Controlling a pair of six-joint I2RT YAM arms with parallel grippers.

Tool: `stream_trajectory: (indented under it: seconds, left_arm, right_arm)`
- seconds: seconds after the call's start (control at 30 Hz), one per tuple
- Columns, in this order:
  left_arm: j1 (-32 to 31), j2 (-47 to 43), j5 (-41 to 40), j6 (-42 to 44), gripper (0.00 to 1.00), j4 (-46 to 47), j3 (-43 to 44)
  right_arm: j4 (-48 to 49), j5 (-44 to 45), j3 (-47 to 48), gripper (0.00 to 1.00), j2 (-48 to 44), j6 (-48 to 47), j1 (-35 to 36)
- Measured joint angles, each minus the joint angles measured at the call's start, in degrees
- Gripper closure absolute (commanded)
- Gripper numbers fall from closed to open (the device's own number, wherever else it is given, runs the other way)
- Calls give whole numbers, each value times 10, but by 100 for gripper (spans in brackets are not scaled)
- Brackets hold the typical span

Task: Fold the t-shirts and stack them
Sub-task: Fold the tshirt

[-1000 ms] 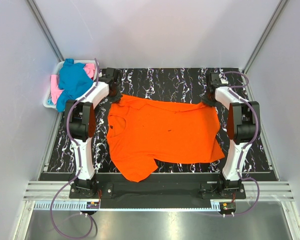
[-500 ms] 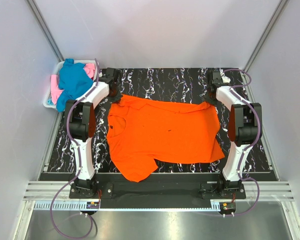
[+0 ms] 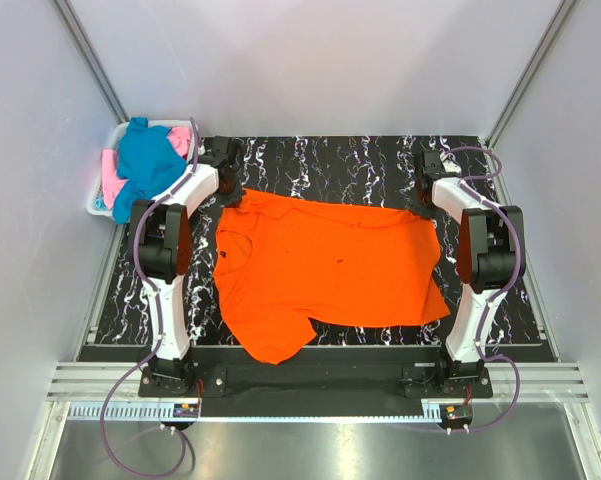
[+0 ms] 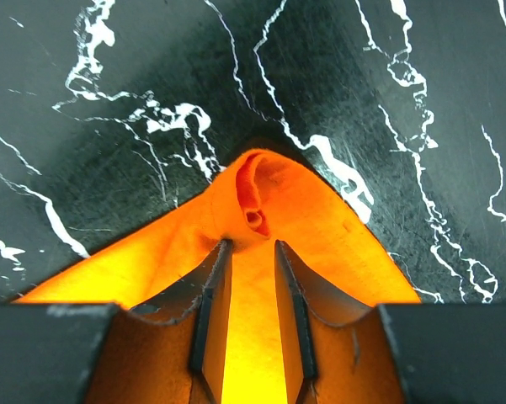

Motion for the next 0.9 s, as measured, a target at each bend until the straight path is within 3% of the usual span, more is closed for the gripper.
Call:
stream_trajectory:
  seconds: [0.53,0.9]
  left_arm:
    - [0,0,0,1,100,0,0]
    - [0,0,0,2,100,0,0]
  right_arm:
    - [1,-4,9,70,10,-2,-1]
    - [1,-19,21,61,30,-9,-2]
